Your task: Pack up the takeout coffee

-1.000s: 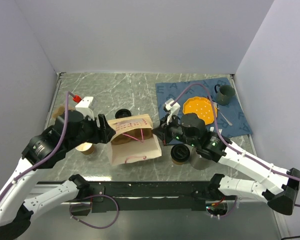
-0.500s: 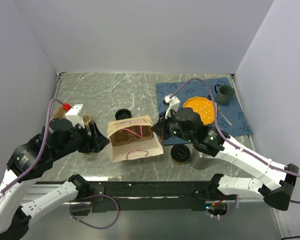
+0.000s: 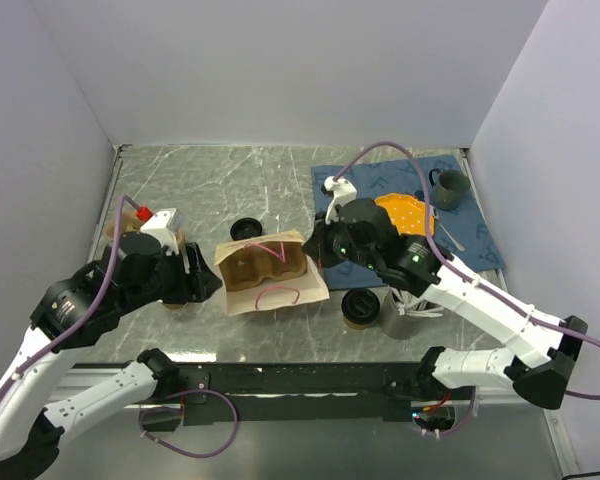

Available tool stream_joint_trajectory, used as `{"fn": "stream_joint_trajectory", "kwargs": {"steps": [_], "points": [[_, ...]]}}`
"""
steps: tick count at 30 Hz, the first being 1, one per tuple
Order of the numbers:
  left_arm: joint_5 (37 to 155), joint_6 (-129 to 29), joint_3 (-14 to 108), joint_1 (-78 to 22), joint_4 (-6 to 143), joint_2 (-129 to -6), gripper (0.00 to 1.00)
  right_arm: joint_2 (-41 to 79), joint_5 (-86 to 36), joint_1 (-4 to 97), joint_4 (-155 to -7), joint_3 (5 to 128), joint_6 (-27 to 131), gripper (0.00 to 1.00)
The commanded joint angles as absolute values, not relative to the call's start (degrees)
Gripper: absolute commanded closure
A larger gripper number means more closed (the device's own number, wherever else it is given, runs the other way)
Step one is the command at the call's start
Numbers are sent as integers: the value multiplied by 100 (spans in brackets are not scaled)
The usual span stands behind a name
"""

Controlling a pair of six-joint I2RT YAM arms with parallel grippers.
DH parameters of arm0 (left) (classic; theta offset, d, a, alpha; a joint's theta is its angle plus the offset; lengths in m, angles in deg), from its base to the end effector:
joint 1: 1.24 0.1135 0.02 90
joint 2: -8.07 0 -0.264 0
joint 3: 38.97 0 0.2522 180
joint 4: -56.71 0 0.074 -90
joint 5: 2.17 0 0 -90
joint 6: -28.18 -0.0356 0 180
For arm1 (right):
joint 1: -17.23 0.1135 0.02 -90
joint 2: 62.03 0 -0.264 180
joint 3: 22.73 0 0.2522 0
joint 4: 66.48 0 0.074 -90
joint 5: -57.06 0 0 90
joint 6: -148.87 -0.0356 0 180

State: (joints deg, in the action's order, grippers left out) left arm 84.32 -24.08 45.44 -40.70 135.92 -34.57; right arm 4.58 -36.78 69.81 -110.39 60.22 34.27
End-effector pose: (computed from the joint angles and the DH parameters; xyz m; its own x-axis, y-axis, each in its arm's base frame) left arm 0.0793 -0.0624 0.3937 -0.7365 -0.1851 -0.6507 0.1847 0.8703 -0.4566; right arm 0.1564 0.2005 0.3761 -0.5706 -0.0622 -0.8189 -0.5706 0.7471 0.3408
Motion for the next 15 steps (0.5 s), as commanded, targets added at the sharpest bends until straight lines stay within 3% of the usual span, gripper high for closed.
{"fn": "stream_joint_trajectory", "kwargs": {"steps": [1,3,4,7,15], "points": [[7975,-2315,4993,-4088,13568,-3710,33,704,-3699,6743,-11724,6556,3154,100],[7695,-2428,5264,-4088,13542,-3798,31,828,-3488,6646,-11865,6793,3197,97],[7589,-2499,5353,-4088,13559,-3912,31,924,-3444,6619,-11856,6846,3250,85],[7166,-2797,5696,-4088,13647,-4211,28,1100,-3382,6575,-11847,7074,3408,66],[6752,-3922,5943,-4087,12744,-4791,29,1610,-3400,6426,-12348,8129,3601,54]]}}
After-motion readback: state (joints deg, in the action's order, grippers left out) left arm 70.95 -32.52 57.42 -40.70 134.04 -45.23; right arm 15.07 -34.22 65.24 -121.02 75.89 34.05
